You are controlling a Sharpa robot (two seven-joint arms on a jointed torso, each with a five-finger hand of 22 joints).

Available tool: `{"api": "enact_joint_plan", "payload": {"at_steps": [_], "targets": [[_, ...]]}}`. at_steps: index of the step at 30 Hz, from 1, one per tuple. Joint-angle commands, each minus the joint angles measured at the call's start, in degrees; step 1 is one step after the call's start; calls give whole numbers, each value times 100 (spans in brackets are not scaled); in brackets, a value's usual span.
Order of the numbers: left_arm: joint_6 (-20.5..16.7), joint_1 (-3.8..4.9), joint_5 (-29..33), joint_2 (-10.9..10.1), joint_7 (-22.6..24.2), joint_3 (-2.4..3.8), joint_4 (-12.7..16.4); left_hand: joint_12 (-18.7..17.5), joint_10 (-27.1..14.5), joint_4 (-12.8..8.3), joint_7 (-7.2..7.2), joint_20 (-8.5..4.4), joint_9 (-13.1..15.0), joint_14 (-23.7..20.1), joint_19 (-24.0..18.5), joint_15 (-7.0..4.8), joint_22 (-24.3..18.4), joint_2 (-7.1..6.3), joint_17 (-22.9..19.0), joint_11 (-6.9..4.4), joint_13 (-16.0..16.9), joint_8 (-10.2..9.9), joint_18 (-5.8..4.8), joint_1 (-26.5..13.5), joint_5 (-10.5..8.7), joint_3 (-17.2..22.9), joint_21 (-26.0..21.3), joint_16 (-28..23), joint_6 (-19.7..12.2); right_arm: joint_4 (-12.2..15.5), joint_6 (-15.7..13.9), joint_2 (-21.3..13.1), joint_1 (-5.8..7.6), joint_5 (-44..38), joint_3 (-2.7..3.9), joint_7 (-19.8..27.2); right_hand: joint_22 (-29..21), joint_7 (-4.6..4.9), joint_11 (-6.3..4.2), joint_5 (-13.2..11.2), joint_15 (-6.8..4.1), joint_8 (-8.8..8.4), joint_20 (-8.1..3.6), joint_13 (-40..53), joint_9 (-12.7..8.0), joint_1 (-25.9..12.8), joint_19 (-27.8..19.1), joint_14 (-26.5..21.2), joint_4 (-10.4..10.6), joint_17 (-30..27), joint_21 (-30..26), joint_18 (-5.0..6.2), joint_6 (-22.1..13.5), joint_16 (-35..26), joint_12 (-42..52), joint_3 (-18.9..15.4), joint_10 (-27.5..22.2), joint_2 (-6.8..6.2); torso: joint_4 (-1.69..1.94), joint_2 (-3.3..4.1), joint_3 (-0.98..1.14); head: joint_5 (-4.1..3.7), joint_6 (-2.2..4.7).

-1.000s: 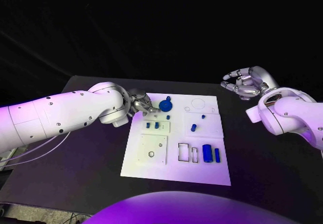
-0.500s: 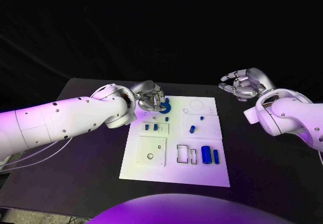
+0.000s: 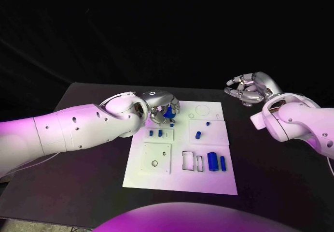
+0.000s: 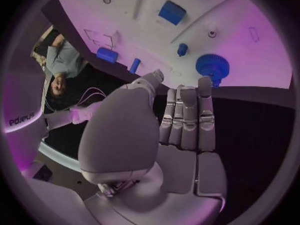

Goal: Assemble the parts on the task board

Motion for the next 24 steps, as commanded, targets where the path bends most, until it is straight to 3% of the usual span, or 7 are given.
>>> {"api": "enact_joint_plan", "payload": {"at_steps": [1, 3, 13, 15, 24], "targets": [[501, -4, -819, 91, 89, -8, -78, -60, 41, 16, -14, -1, -22, 116, 110, 1, 102, 27, 136, 4, -58, -65, -10, -30, -62, -54, 217, 201, 48, 8, 51, 8, -6, -55, 0, 62, 95, -8, 1, -1, 29, 25, 3, -22, 9, -28, -9, 158, 3, 135, -13, 102, -24, -19, -34, 37, -45, 9, -6, 5, 1, 2, -4], [610, -5, -876, 135, 63, -12, -121, -105, 98, 35, -8, -3, -39, 233, 254, -4, 247, 50, 270, 5, -114, -107, -57, -9, -79, -70, 538, 421, 102, 11, 50, 10, -6, -57, 0, 63, 95, -8, 1, -1, 29, 25, 3, -22, 9, -28, -9, 158, 3, 135, -13, 102, -24, -19, -34, 37, -45, 9, -8, 7, 0, 1, -8], [982, -7, -1075, 299, 35, -19, -328, -400, 273, 89, 21, -23, -101, 375, 387, -21, 495, 92, 408, -12, -343, -243, -100, 93, -216, -1, 908, 802, 295, 15, 39, 12, -7, -60, 0, 57, 74, -9, 0, -2, 29, 32, 3, -62, 12, -32, -33, 145, 1, 101, -57, 111, -16, -39, -69, 40, -65, 8, 2, 0, 6, -17, -22], [1018, -8, -1082, 325, 36, -19, -362, -511, 399, 100, 27, -30, -126, 475, 458, -28, 531, 102, 511, -13, -419, -297, -123, 136, -353, 120, 1094, 984, 359, 16, 39, 14, -7, -60, 0, 58, 65, -9, 1, -2, 29, 34, 3, -89, 13, -34, -43, 142, 0, 95, -76, 114, -15, -44, -94, 41, -83, 6, 1, 0, 3, -18, -24], [1108, -17, -1051, 422, 13, -19, -506, -820, 667, 50, 51, -45, -170, 649, 601, -35, 602, 95, 598, -10, -603, -419, -175, 192, -454, 546, 1547, 1306, 512, 20, 32, 15, -7, -61, 0, 59, 59, -9, 1, -1, 29, 36, 3, -101, 13, -35, -51, 140, -2, 91, -91, 117, -15, -47, -105, 43, -88, 6, 1, 0, 6, -22, -27]]}}
